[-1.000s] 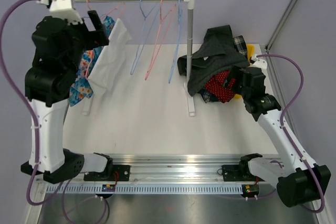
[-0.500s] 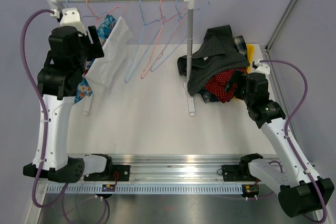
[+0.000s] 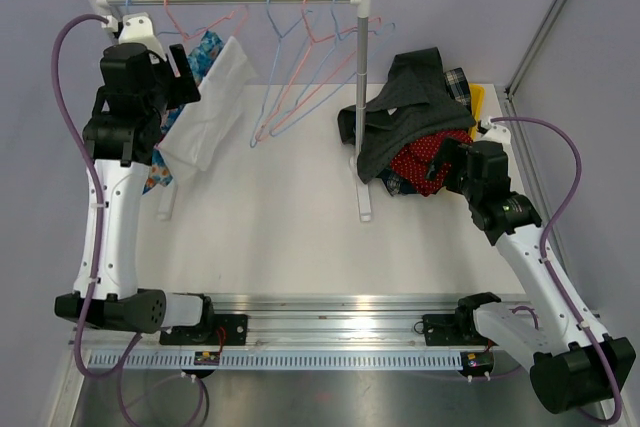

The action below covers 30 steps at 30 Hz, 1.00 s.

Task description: Remove the skirt from the hanger

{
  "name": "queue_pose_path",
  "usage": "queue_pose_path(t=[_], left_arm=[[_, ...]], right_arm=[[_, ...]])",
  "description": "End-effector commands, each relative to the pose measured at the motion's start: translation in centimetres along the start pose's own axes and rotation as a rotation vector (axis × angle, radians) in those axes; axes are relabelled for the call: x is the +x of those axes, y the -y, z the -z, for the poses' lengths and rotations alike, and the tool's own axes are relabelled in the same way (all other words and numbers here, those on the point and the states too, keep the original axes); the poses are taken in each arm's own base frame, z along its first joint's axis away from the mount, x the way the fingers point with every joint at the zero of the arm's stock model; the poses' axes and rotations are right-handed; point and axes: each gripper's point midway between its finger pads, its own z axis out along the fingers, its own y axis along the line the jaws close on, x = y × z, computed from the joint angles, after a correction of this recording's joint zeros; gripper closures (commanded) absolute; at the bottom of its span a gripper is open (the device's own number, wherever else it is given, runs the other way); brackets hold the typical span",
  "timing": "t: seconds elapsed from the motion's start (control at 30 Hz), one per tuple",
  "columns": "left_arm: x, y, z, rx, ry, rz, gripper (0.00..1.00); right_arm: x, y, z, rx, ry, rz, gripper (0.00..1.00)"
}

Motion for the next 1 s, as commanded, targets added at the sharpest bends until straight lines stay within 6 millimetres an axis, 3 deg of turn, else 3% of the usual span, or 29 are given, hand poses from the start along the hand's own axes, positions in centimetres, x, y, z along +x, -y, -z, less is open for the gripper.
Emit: queue_pose_path(t=[0.0,0.13,0.2,0.27,0.3,0.4,0.53,0.6,0.63,0.7,0.73,0.77,0.87,0.9,0.97], left_arm=[[-0.8,0.9,-2.1,0.054,0.029,0.036,0.22],[-0.7,1.2,-4.0,0.073,0.015,0.063,0.28],[-0.4,1.2,-5.3,0.08,-0.009,0.072,0.41],[-0.3,1.8,-5.9,0.103,-0.019,0.086,0.57],[-0.4,2.0,-6.1,0.113,-0.021,0.088,0.72],[-1.2,2.4,-5.4,0.143,0.004,0.097,1.0],[-3.1,2.7,-2.7,0.173,0.061,0.11,1.0],[-3.7,3.1,-1.2,0.209,0.071,0.119,1.0],[-5.0,3.3,0.4,0.233,0.107,0.125,1.0],[-5.7,3.6,1.9,0.255,0.111,0.137,1.0],[-7.1,3.9,3.5,0.283,0.148,0.138,1.0],[-7.1,4.2,4.2,0.293,0.138,0.139,1.0],[-8.3,4.5,6.6,0.316,0.161,0.14,1.0],[-8.4,4.6,7.2,0.323,0.166,0.145,1.0],[-8.8,4.8,8.8,0.344,0.179,0.153,1.0]], right_arm=[[-0.8,-0.5,0.0,-0.02,0.021,0.004,0.01],[-0.9,-0.5,-0.1,-0.017,0.021,0.007,0.01],[-0.9,-0.5,-0.2,-0.013,0.021,0.007,0.0],[-1.0,-0.5,-0.3,-0.014,0.022,0.009,0.0],[-1.0,-0.6,-0.3,-0.013,0.021,0.011,0.01],[-1.6,-0.9,0.1,-0.033,0.035,0.017,0.01],[-3.7,-2.7,2.0,-0.135,0.109,0.053,0.0],[-6.0,-4.2,4.0,-0.209,0.176,0.062,0.0],[-7.0,-5.0,4.9,-0.248,0.203,0.081,0.01],[-9.6,-8.8,8.2,-0.438,0.272,0.116,0.01],[-10.3,-10.2,9.3,-0.503,0.297,0.151,0.01],[-11.3,-13.1,11.9,-0.63,0.326,0.183,0.01],[-13.0,-17.3,15.0,-0.729,0.367,0.278,0.0],[-11.9,-19.9,16.8,-0.816,0.347,0.319,0.01],[-12.2,-22.5,17.5,-0.814,0.36,0.387,0.0]])
